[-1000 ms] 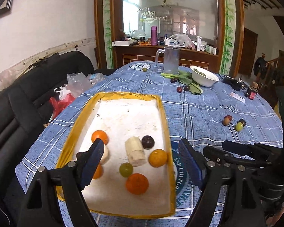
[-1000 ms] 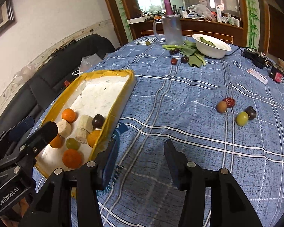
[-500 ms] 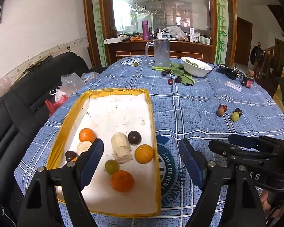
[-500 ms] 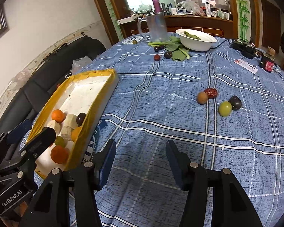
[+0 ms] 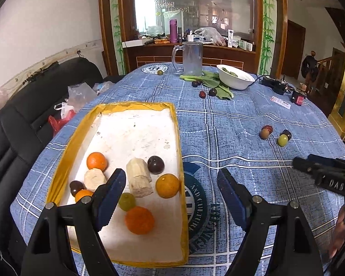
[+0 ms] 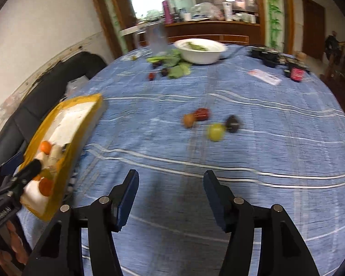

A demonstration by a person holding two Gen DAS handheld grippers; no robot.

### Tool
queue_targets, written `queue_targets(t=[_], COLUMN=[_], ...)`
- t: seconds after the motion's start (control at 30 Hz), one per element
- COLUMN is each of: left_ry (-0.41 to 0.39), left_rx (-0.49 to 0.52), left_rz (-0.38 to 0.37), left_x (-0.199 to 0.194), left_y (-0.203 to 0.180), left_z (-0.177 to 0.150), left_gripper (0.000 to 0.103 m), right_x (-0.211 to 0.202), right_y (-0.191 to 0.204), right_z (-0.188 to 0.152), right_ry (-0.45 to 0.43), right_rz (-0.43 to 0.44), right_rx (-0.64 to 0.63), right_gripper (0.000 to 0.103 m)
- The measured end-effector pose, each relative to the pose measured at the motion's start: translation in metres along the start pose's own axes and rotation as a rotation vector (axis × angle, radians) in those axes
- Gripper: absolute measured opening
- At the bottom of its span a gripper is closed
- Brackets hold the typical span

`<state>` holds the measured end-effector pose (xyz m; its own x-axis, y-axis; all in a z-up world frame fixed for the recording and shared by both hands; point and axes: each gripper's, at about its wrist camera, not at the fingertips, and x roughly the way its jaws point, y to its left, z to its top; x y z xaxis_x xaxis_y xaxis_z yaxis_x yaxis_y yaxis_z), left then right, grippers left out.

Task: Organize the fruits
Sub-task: 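Move both open tools back to the fruit pile, then grasp a dark plum with the right tool while the left tool grasps a green grape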

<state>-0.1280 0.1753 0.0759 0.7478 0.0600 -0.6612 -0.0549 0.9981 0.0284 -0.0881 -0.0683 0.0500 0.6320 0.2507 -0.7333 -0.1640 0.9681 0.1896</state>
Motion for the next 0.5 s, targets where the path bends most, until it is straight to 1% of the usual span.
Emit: queue_targets(t=[0.13, 0.23, 0.33, 0.47, 0.5], left_ry=[0.008, 0.016, 0.032, 0.057, 0.061], left_rx=[0.001, 0.02, 0.051, 0.077, 0.08], left_rz=[-0.026, -0.061, -0.08, -0.129, -0.13], left_x=[0.003, 0.006, 0.012, 0.018, 0.019], left_y=[-0.008, -0.02, -0.036, -0.052, -0.054], left_z=[0.003, 0.004, 0.005, 0.008, 0.008], left_gripper=[0.081, 0.081, 0.081, 0.081, 0.081], right_x=[-0.002, 0.0, 0.008, 0.025, 0.03], right_y=[-0.039, -0.058, -0.064, -0.06, -0.059], right_z=[0.007, 0.016, 0.027, 0.045, 0.049], right_ry=[-0.001, 0.001, 0.008, 0.014, 0.012], right_rz=[-0.059, -0.066, -0.064, -0.06, -0.061], right_rx=[0.073, 0.124, 0.138, 0.118, 0.111], right_gripper=[0.062, 0.062, 0.062, 0.062, 0.062])
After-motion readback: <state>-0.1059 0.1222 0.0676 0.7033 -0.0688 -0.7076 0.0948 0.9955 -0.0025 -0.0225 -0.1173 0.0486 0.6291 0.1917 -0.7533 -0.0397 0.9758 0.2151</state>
